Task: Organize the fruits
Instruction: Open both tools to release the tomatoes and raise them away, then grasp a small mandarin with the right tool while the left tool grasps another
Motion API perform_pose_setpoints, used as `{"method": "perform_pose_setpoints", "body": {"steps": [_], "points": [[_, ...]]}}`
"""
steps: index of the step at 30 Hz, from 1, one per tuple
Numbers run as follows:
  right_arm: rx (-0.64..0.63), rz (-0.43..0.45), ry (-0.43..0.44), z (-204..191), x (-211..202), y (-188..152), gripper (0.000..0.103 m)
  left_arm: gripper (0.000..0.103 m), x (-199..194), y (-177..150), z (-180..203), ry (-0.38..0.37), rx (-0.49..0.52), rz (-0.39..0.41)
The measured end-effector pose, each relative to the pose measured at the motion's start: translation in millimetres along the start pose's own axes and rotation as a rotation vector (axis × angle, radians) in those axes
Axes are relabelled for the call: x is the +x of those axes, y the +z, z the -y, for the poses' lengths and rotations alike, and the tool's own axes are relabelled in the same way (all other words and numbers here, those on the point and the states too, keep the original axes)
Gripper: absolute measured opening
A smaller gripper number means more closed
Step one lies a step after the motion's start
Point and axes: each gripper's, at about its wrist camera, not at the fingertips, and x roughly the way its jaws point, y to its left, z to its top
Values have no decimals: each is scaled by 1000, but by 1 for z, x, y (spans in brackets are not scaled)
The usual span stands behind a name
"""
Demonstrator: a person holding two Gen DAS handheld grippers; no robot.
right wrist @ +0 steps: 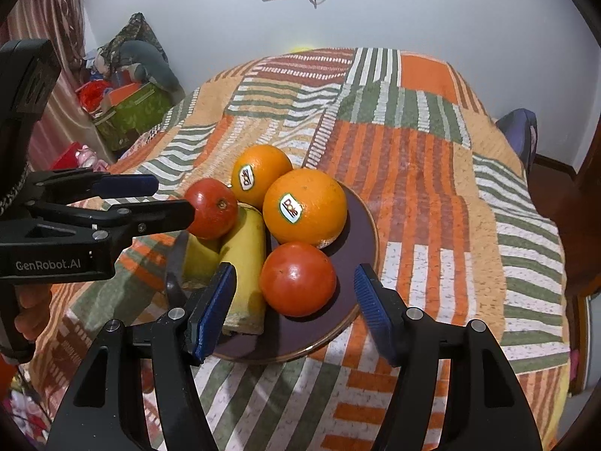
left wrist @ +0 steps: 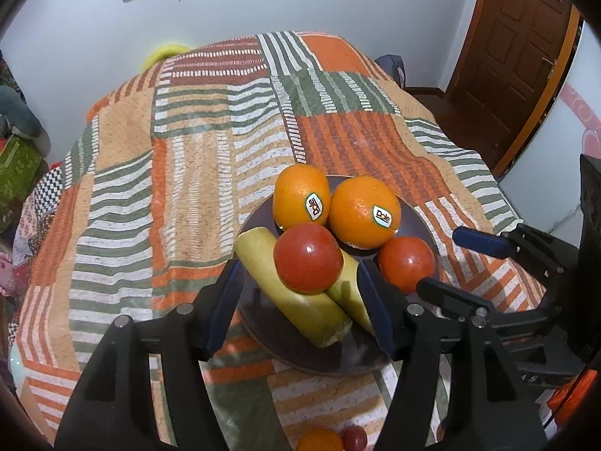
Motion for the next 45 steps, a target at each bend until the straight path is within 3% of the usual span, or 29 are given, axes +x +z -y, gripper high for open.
{"method": "perform_pose_setpoints", "body": {"steps": [10,16,26,35,37,41,45], "points": [[-17,65,-22,-14,-47,3,62,63,-53,-17,6,25,-1,64],[-23,101,-38,-26,-75,-2,67,69,-81,-35,7,26,-4,97],[-36,85,-63,-43,-99,-29,67,69,-104,-72,9,32,5,47],[-15,5,-49,-45,-94,-69,67,69,-96,-111,6,18,-11,-32],[-7,-15,-37,-46,-93,-78,67,66,-87,-119,7,19,-11,-58],[-15,-54,-24,-49,-86,-92,67,48,-66,-130,5,-10,-24,-120],[-32,-89,-6,-53,-78,-103,64,44,-51,-135,4,-39,-36,-155]]}}
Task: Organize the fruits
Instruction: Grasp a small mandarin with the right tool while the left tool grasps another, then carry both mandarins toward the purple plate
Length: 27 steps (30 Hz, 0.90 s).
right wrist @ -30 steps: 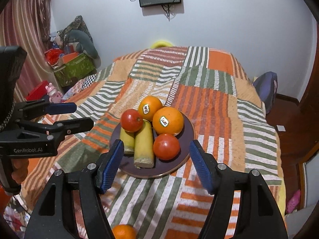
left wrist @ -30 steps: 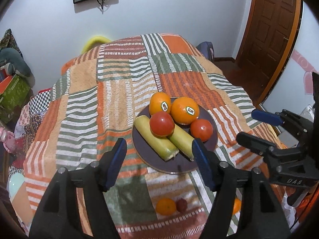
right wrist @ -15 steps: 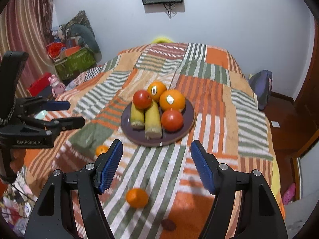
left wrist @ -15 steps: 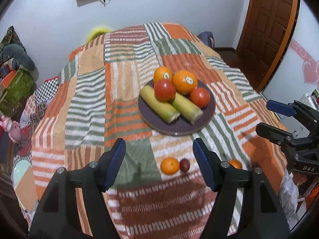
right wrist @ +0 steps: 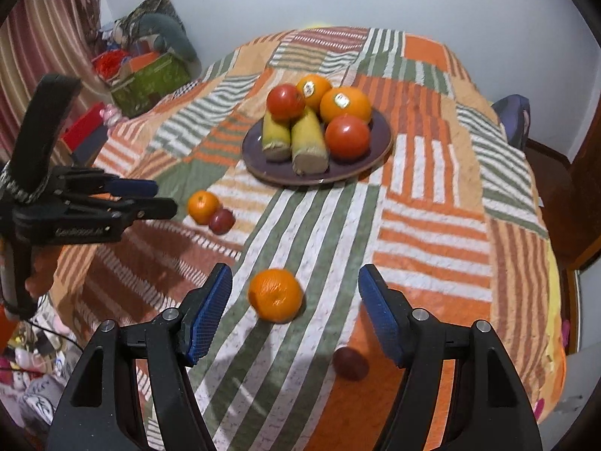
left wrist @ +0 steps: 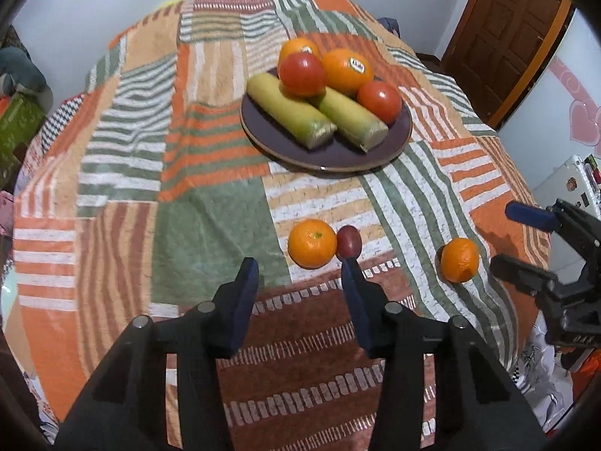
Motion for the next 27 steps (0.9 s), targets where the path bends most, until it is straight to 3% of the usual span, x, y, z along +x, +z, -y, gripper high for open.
{"method": "perform_pose_setpoints", "body": {"steps": [7,14,22,27], "points": [[-2,-60,42,-4,20,-10,51,42,15,3,3,-7,14,-17],[-2,-78,51,-4,28,-13,50,39,32,9,3,-8,19,-42],[2,-89,90,-2,35,-14,36,33,35,13,4,-34,17,-34],[0,-85,93,-3,34,-13,36,32,35,13,0,-48,-5,-35]]}}
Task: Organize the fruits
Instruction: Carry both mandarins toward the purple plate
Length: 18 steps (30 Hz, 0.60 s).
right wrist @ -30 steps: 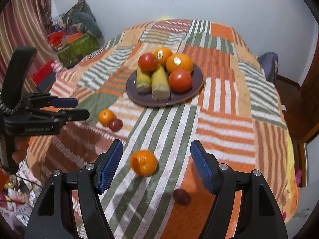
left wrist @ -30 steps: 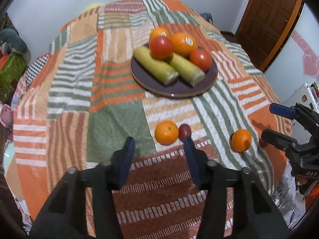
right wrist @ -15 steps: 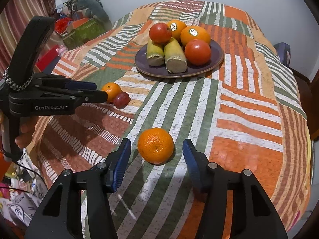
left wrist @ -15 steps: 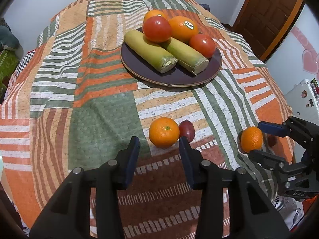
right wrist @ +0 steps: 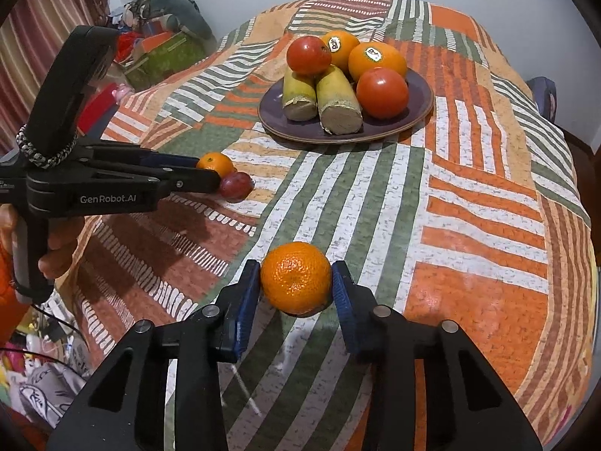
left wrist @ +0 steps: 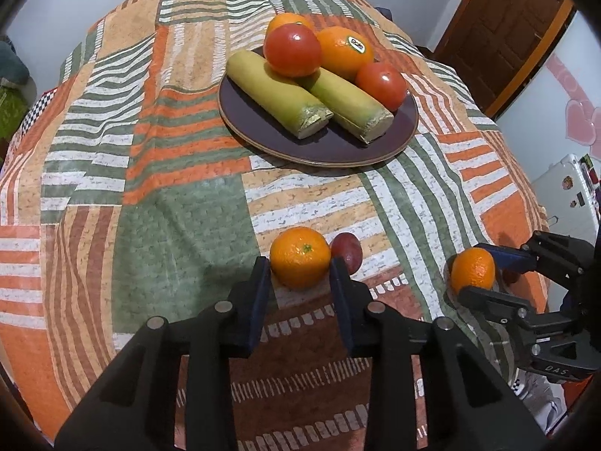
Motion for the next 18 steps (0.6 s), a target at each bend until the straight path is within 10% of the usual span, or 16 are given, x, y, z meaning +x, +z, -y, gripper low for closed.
{"method": "perform_pose_setpoints", "body": {"steps": [18], "points": [[45,80,-15,21,-16,25,36,21,-23,17,2,17,9,52]]}}
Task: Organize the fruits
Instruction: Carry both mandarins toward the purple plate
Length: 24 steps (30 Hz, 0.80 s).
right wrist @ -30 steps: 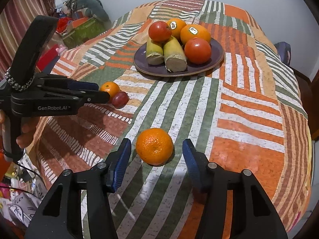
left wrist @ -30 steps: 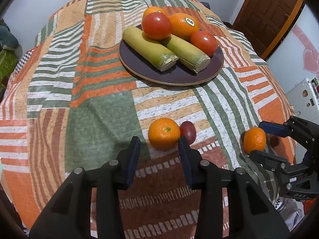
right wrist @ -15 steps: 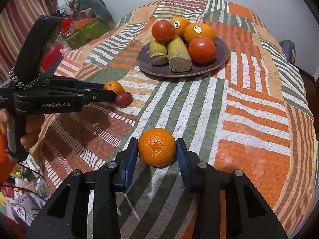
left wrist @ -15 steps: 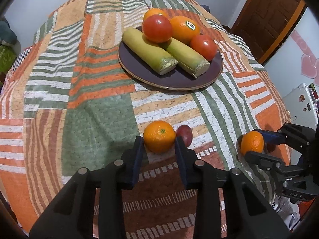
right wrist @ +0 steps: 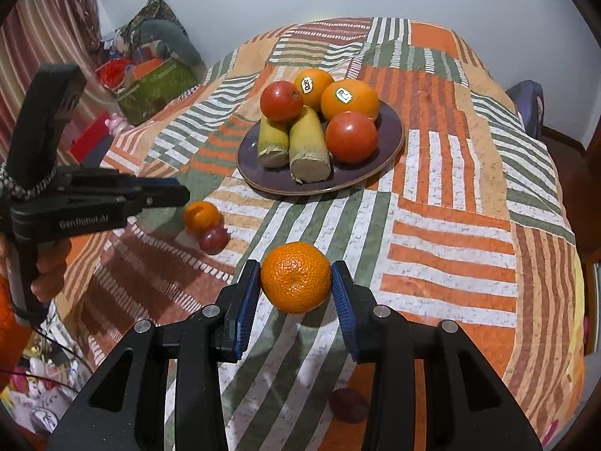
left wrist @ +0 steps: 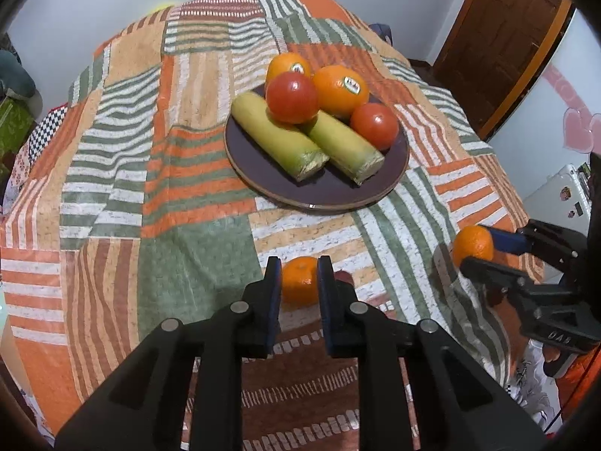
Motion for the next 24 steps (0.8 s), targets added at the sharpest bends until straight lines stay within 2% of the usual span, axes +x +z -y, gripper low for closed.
{"method": "perform_pose_setpoints", "body": {"steps": [3,8,11,15,17,24], "points": [[-3,-11,-1,2,4,-1,36,30,9,-2,-4,13,-12,-21],[1,-28,-1,5,11,-3,36,42,16,-2,-13,-39,-54,-39],[7,-30,2,7,12,-2,36,42,24,-6,-8,-51,-45,-72],[9,-32,3,9,15,-2,36,41,25,-7,0,-24,-13,-48],[10,-34,4,10,16,-1,36,34,25,-5,0,-42,-17,-46],[11,-14,5,13,13,6,36,34,24,2,1,-26,-7,-38]]}}
